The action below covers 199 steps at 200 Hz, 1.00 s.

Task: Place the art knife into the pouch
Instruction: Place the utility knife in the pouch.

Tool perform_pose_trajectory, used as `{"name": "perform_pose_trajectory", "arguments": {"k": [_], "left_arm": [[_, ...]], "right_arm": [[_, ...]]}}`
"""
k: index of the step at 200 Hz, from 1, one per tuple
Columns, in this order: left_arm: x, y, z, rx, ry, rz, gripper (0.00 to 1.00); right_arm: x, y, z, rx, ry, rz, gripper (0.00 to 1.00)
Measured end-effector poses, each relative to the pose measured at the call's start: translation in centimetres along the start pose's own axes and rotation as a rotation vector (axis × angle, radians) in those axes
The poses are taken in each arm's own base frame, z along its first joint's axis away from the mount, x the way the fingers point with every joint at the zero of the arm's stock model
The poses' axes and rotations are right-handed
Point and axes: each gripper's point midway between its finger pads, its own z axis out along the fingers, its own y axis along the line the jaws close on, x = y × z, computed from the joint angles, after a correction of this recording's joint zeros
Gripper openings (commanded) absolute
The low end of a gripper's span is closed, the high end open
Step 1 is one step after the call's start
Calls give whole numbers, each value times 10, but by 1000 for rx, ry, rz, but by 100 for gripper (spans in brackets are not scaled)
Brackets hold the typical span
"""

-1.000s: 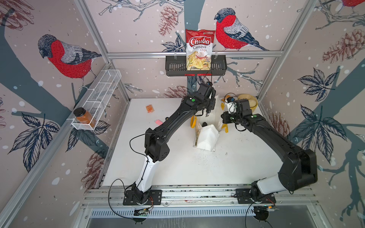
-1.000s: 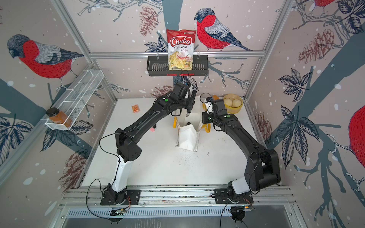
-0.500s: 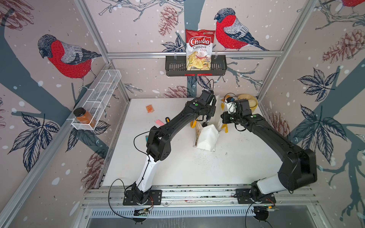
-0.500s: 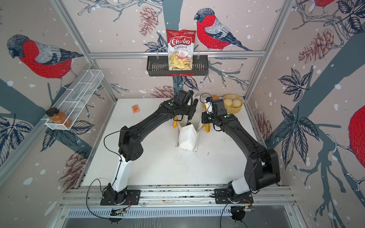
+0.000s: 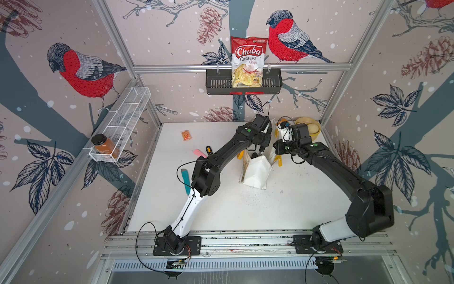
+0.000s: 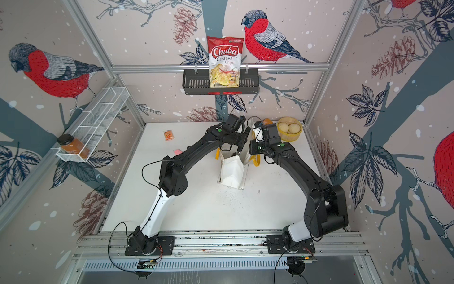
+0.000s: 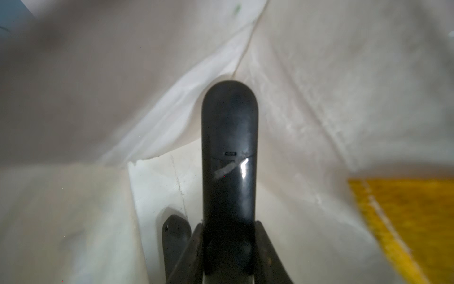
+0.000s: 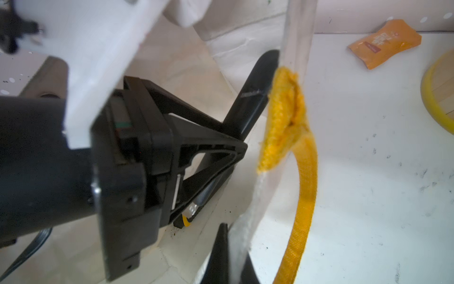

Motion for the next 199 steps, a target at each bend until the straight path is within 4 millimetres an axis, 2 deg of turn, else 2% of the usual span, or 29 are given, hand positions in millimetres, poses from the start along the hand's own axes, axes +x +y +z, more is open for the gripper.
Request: {"name": "perform_pose_trajectory", "arguments": {"k": [43, 136, 156, 174, 199], "left_arm": [[40, 11, 20, -18, 109, 12, 28], [67, 7, 41, 42, 189, 1, 28], [82, 14, 49, 28, 231, -9, 26], [103, 24, 54, 6, 290, -20, 26], [117, 28, 51, 2, 315, -24, 26]], "right_arm": [[-1, 1, 0, -2, -3, -2, 0], [-3, -6, -2, 10, -12, 9, 0], [-6, -16, -7, 16, -25, 43, 0], [-10, -23, -10, 21, -43, 66, 0], [-12, -26, -11, 17, -46, 83, 0]]}}
